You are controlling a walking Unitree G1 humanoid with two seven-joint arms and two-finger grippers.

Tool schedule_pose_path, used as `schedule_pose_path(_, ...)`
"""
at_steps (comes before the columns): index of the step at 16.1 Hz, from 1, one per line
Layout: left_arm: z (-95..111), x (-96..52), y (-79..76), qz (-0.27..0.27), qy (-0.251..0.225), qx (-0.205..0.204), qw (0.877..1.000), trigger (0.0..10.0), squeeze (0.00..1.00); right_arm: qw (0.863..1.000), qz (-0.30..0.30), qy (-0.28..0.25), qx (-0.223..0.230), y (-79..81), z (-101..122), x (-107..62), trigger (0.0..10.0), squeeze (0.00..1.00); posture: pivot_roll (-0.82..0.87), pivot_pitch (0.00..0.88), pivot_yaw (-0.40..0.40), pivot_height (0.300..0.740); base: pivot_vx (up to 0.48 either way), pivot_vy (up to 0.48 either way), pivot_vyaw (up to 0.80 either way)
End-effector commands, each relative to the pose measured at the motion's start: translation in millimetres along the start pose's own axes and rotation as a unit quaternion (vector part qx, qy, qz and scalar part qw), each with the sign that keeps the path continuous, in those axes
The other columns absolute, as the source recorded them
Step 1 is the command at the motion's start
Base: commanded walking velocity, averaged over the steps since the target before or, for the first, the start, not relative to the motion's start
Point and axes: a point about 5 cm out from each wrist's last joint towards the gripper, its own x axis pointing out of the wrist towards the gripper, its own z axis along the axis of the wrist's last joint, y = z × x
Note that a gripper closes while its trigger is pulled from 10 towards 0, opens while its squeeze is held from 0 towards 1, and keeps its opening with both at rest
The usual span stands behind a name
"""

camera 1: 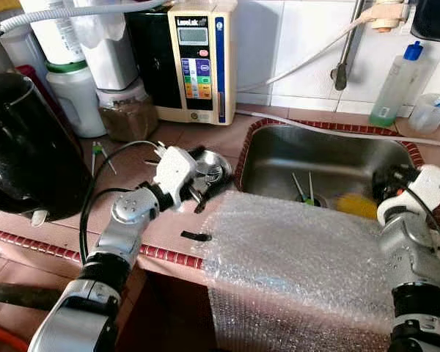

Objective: Kitchen organization

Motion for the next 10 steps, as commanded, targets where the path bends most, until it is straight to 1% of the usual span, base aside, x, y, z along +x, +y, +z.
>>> schedule_pose_path(1, 2.5, 1.0, 6.5, 0.021, -0.001, -0.001, 1.0, 10.0, 1.0, 0.999, 0.025, -0.026, -0.004, 11.1, 12.2, 1.6, 10.0, 1.0, 0.05, 0.0, 0.089, 0.74, 0.0, 0.0, 0.0)
schedule_pose_path(2, 1.4, 0.8, 9.2, 0.038, 0.001, -0.011, 0.999, 10.0, 1.0, 0.998, 0.046, -0.038, -0.021, 19.2, 13.1, -1.6, 10.0, 1.0, 0.05, 0.0, 0.085, 0.74, 0.0, 0.0, 0.0)
schedule_pose_path(3, -1.4, -0.7, 14.8, 0.072, 0.004, -0.029, 0.997, 10.0, 1.0, 0.993, 0.102, -0.052, -0.039, 39.1, 12.6, -11.7, 10.0, 1.0, 0.05, 0.0, 0.081, 0.74, 0.0, 0.0, 0.0)
schedule_pose_path(4, -2.6, -1.7, 17.7, 0.091, 0.005, -0.038, 0.995, 10.0, 1.0, 0.989, 0.129, -0.054, -0.049, 48.0, 10.8, -17.9, 10.0, 1.0, 0.05, 0.0, 0.08, 0.74, 0.0, 0.0, 0.0)
schedule_pose_path(6, -7.2, -6.5, 29.2, 0.155, 0.013, -0.062, 0.986, 10.0, 1.0, 0.974, 0.2, -0.051, -0.098, 70.4, 0.6, -39.9, 10.0, 1.0, 0.05, 0.0, 0.078, 0.74, 0.0, 0.0, 0.0)
schedule_pose_path(7, -11.5, -9.4, 33.6, 0.18, 0.031, -0.06, 0.981, 10.0, 1.0, 0.966, 0.231, -0.052, -0.102, 78.7, -2.4, -50.8, 10.0, 1.0, 0.04, 0.0, 0.078, 0.74, 0.0, 0.0, 0.0)
schedule_pose_path(8, -16.5, -13.0, 37.5, 0.202, 0.045, -0.069, 0.976, 10.0, 1.0, 0.953, 0.282, -0.047, -0.104, 91.8, -7.3, -70.4, 10.0, 1.0, 0.04, 0.0, 0.078, 0.74, 0.0, 0.0, 0.0)
schedule_pose_path(9, -17.3, -13.6, 37.6, 0.202, 0.046, -0.07, 0.976, 10.0, 1.0, 0.949, 0.294, -0.043, -0.105, 94.9, -9.2, -75.8, 10.0, 1.0, 0.04, 0.0, 0.078, 0.74, 0.0, 0.0, 0.0)
schedule_pose_path(10, -20.3, -14.2, 33.4, 0.181, 0.057, -0.04, 0.981, 10.0, 1.0, 0.93, 0.341, -0.028, -0.133, 102.3, -20.0, -99.3, 10.0, 1.0, 0.03, 0.0, 0.081, 0.74, 0.0, 0.0, 0.0)
